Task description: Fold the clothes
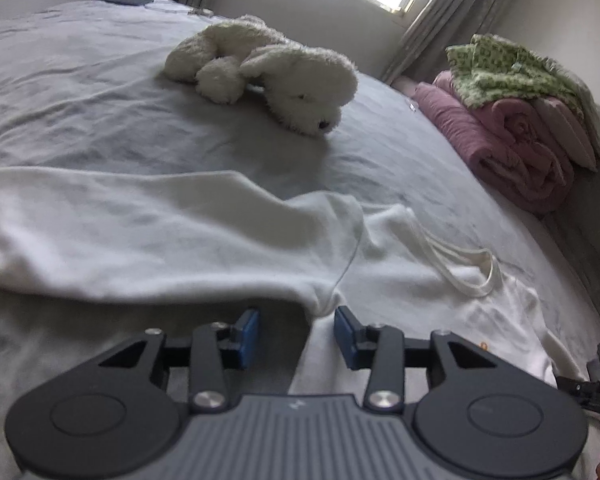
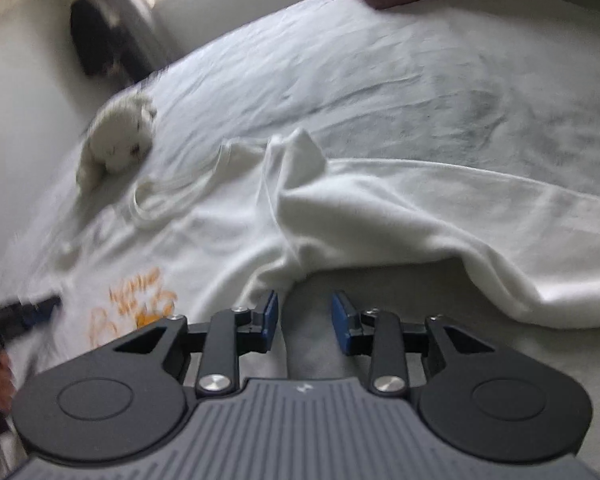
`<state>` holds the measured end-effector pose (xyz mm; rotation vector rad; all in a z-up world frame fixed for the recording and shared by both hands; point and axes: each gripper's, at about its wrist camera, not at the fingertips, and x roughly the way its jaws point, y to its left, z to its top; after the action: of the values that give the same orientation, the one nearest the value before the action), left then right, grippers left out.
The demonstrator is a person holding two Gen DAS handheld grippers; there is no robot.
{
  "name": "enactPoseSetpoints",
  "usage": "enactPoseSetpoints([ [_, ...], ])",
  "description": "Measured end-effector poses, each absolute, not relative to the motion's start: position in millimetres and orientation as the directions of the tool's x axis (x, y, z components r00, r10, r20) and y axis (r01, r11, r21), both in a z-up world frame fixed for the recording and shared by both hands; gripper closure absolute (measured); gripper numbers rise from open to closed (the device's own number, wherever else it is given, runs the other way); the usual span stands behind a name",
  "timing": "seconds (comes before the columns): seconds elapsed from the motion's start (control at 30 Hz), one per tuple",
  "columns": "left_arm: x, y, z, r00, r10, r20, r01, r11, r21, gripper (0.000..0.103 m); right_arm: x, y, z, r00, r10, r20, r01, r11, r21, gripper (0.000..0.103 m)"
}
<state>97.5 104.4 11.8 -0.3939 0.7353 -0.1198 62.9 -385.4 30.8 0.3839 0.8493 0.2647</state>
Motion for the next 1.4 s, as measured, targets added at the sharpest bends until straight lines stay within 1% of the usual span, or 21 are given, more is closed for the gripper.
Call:
enactPoseSetpoints([
  [0.07, 99.5, 103.5, 10.0, 0.743, -0.237, -0.625, -0.028, 0.924, -0.382, 0.066, 64.5, -386.5, 29.5, 0.652, 0.375, -0.66, -0.056, 0.891, 0.451, 0.068],
  [0.13, 101.1, 102.6, 8.5, 0.744, -0.227, -0.629, -0.029, 0.929, -0.37, 0.09, 67.1, -387.5, 26.3, 0.665, 0.379, -0.643, -0.04, 0.878, 0.476, 0.068],
  [0.2, 102.2, 101.8, 7.4, 0.737, -0.209, -0.642, -0.038, 0.936, -0.349, 0.102, 70.1, -387.2, 23.6, 0.68, 0.383, -0.626, -0.029, 0.866, 0.499, 0.068],
  [0.23, 102.2, 101.9, 7.7, 0.738, -0.206, -0.643, -0.04, 0.937, -0.346, 0.102, 71.4, -385.5, 23.3, 0.689, 0.367, -0.624, -0.025, 0.874, 0.486, 0.077],
  [0.3, 100.8, 102.3, 9.3, 0.743, -0.195, -0.64, -0.043, 0.941, -0.336, 0.102, 72.5, -381.3, 25.2, 0.7, 0.324, -0.636, -0.027, 0.902, 0.43, 0.089],
  [0.5, 98.1, 106.1, 16.4, 0.76, -0.185, -0.623, -0.052, 0.938, -0.342, 0.102, 66.4, -376.1, 46.3, 0.745, 0.29, -0.601, -0.056, 0.925, 0.376, 0.095],
  [0.53, 97.7, 106.4, 17.5, 0.763, -0.182, -0.62, -0.053, 0.939, -0.341, 0.102, 65.7, -374.2, 49.8, 0.754, 0.261, -0.603, -0.055, 0.94, 0.337, 0.097],
  [0.57, 97.5, 106.6, 18.6, 0.767, -0.179, -0.617, -0.054, 0.939, -0.339, 0.102, 65.1, -372.1, 53.1, 0.763, 0.229, -0.605, -0.053, 0.954, 0.295, 0.101],
  [0.6, 97.5, 105.9, 18.3, 0.766, -0.177, -0.618, -0.053, 0.941, -0.336, 0.102, 64.5, -369.9, 56.4, 0.772, 0.198, -0.604, -0.05, 0.966, 0.252, 0.103],
  [0.63, 97.6, 105.0, 17.6, 0.765, -0.176, -0.619, -0.052, 0.942, -0.331, 0.102, 65.1, -365.7, 57.1, 0.782, 0.154, -0.604, -0.047, 0.981, 0.189, 0.103],
  [0.67, 97.6, 104.0, 17.0, 0.764, -0.174, -0.621, -0.05, 0.944, -0.327, 0.102, 67.2, -365.0, 54.5, 0.779, 0.15, -0.608, -0.054, 0.983, 0.173, 0.103],
  [0.7, 98.2, 102.8, 14.5, 0.758, -0.172, -0.63, -0.048, 0.947, -0.318, 0.102, 69.4, -364.8, 51.7, 0.775, 0.151, -0.613, -0.063, 0.985, 0.163, 0.103],
  [0.77, 99.0, 102.8, 11.0, 0.746, -0.173, -0.644, -0.053, 0.947, -0.316, 0.102, 74.9, -370.7, 39.9, 0.728, 0.227, -0.647, -0.081, 0.965, 0.248, 0.103],
  [0.8, 99.4, 104.9, 10.7, 0.744, -0.178, -0.645, -0.058, 0.943, -0.327, 0.102, 75.2, -374.2, 36.6, 0.717, 0.243, -0.654, -0.069, 0.958, 0.279, 0.102],
  [0.87, 99.4, 108.7, 12.6, 0.746, -0.179, -0.641, -0.067, 0.938, -0.339, 0.103, 71.7, -383.7, 36.0, 0.714, 0.252, -0.653, -0.031, 0.943, 0.33, 0.091],
  [0.97, 98.8, 114.8, 14.5, 0.753, -0.131, -0.645, -0.106, 0.943, -0.315, 0.103, 67.9, -399.8, 39.4, 0.715, 0.292, -0.635, 0.0, 0.909, 0.418, 0.088],
  [1.0, 98.9, 118.4, 14.2, 0.751, -0.127, -0.648, -0.12, 0.938, -0.324, 0.103, 67.9, -400.2, 39.1, 0.708, 0.316, -0.631, -0.008, 0.898, 0.44, 0.079],
  [1.03, 99.0, 121.5, 13.6, 0.749, -0.133, -0.65, -0.129, 0.932, -0.339, 0.103, 68.0, -400.0, 38.6, 0.701, 0.34, -0.627, -0.019, 0.888, 0.46, 0.066],
  [1.07, 99.2, 123.4, 13.3, 0.747, -0.141, -0.65, -0.133, 0.926, -0.353, 0.103, 68.1, -399.9, 38.1, 0.692, 0.365, -0.623, -0.029, 0.876, 0.481, 0.063],
  [1.23, 100.4, 128.0, 11.5, 0.726, -0.246, -0.642, -0.121, 0.873, -0.472, 0.102, 70.4, -378.6, 32.5, 0.647, 0.377, -0.662, -0.079, 0.898, 0.434, 0.063],
  [1.4, 101.1, 126.1, 8.0, 0.731, -0.252, -0.634, -0.109, 0.874, -0.474, 0.101, 72.7, -377.8, 27.4, 0.652, 0.373, -0.66, -0.074, 0.898, 0.434, 0.063],
])
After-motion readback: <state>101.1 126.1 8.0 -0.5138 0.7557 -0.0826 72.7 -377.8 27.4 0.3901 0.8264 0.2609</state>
